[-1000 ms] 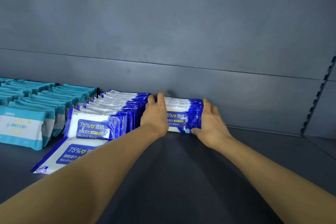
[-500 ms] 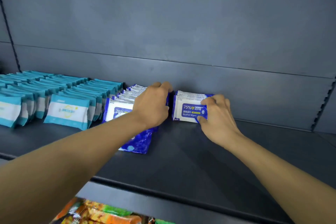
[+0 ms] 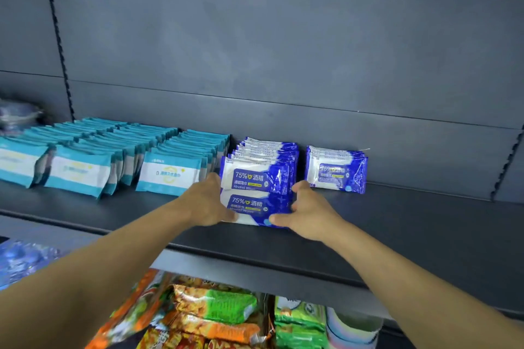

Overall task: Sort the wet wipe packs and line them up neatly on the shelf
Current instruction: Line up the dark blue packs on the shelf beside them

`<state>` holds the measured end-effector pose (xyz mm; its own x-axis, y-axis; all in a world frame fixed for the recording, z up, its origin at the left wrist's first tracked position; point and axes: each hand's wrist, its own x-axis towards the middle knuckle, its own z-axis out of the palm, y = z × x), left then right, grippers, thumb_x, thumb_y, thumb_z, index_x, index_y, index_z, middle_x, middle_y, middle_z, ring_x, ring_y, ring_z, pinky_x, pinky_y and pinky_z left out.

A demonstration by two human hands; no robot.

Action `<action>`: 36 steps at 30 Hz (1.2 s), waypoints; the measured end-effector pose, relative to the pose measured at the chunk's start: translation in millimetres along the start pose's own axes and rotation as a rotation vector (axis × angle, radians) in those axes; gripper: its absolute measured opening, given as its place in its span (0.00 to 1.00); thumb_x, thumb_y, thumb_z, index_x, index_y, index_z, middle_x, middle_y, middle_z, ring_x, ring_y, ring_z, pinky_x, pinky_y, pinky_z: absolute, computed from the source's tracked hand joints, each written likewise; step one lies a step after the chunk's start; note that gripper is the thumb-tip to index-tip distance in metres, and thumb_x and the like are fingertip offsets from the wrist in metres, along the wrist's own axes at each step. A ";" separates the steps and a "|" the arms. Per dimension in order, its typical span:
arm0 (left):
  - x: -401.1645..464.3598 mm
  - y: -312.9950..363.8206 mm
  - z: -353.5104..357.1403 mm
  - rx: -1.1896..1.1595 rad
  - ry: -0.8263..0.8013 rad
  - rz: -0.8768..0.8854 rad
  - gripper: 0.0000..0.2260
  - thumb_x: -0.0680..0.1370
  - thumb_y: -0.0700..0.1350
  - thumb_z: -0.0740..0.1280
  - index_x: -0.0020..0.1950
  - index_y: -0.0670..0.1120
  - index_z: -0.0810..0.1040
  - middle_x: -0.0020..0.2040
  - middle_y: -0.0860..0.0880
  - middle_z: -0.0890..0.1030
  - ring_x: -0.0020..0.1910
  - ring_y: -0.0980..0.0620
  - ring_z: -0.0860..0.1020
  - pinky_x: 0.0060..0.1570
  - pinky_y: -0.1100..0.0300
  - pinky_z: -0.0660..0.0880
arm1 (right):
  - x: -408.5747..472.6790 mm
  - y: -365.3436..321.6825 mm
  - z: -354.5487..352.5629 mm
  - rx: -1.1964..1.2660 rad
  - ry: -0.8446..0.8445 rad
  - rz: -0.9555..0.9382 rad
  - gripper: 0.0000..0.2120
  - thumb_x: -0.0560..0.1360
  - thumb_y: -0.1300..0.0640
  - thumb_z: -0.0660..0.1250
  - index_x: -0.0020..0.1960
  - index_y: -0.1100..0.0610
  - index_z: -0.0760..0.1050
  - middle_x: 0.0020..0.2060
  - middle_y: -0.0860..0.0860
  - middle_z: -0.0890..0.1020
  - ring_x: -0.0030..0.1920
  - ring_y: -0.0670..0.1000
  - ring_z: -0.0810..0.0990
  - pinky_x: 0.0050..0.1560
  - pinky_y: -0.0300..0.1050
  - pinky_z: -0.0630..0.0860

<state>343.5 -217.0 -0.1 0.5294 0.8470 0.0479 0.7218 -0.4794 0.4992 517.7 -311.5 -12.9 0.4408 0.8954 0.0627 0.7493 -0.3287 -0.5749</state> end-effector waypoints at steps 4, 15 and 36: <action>5.8 -3.4 9.9 -0.050 0.035 0.005 0.34 0.67 0.43 0.77 0.66 0.45 0.61 0.60 0.46 0.77 0.56 0.49 0.77 0.56 0.55 0.75 | 0.8 -8.5 15.6 0.039 0.088 -0.002 0.35 0.65 0.59 0.77 0.65 0.56 0.59 0.49 0.54 0.78 0.52 0.56 0.79 0.52 0.49 0.78; 44.2 -1.7 20.0 -0.048 0.305 0.024 0.37 0.67 0.42 0.77 0.68 0.44 0.59 0.64 0.43 0.71 0.62 0.46 0.72 0.55 0.56 0.72 | 36.6 -3.3 23.9 0.031 0.383 -0.082 0.26 0.69 0.70 0.68 0.62 0.56 0.62 0.44 0.53 0.78 0.46 0.55 0.79 0.47 0.54 0.79; 28.4 11.4 23.0 -0.183 0.293 0.155 0.24 0.73 0.38 0.71 0.55 0.51 0.56 0.52 0.50 0.73 0.44 0.53 0.73 0.41 0.62 0.71 | 31.2 9.0 9.2 0.160 0.284 0.036 0.23 0.72 0.57 0.72 0.61 0.58 0.65 0.60 0.54 0.69 0.58 0.54 0.74 0.51 0.44 0.73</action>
<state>377.0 -203.8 -13.0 0.4569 0.8103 0.3669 0.5377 -0.5802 0.6118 533.6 -283.8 -23.7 0.6024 0.7574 0.2518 0.6533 -0.2867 -0.7007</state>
